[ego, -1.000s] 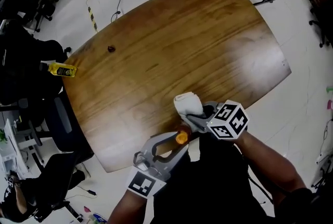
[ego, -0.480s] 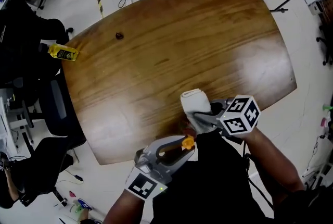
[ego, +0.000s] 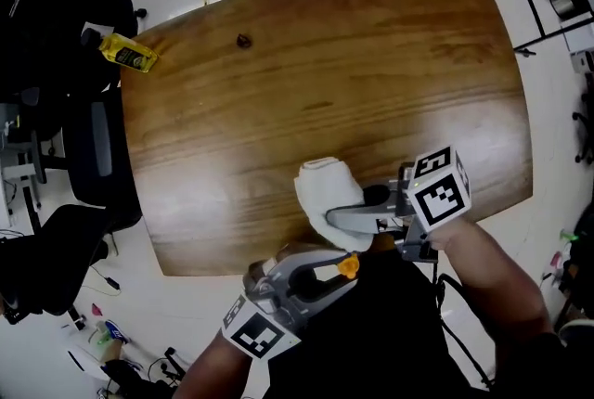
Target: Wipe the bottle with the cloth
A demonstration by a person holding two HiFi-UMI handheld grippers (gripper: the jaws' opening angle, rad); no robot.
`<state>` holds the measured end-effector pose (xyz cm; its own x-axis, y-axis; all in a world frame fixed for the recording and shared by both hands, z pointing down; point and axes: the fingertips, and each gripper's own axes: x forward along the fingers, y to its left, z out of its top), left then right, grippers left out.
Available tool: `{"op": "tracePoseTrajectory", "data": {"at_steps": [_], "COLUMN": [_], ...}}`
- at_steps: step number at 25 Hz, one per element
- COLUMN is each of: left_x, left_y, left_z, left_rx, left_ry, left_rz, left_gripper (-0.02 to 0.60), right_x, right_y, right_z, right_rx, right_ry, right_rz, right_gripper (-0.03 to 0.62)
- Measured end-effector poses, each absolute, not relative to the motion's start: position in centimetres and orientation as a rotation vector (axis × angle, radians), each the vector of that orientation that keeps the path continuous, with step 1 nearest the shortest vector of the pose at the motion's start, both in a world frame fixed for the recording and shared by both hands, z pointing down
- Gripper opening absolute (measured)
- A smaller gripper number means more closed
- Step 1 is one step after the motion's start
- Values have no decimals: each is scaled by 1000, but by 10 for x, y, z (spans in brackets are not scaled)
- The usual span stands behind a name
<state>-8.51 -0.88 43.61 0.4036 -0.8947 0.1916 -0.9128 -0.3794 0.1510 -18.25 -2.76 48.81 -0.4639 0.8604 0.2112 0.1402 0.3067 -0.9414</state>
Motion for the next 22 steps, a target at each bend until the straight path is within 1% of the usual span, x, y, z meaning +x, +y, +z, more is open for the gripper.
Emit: {"op": "tracePoseTrajectory", "data": {"at_steps": [7,22], "left_x": [-81,-88], "left_y": [-10,-6], "left_z": [437,441], "left_rx": [2437,2457], "left_ry": [-1623,-1647], "left_rz": [96,79], "left_gripper": [146,149], "right_x": [-169,-175], "right_y": [6,16], "right_z": [529,582], "right_rx": [-1087,-1107], "right_ry": [-1658,-1665], "right_rz": [813,299], "right_gripper": [75,75]}}
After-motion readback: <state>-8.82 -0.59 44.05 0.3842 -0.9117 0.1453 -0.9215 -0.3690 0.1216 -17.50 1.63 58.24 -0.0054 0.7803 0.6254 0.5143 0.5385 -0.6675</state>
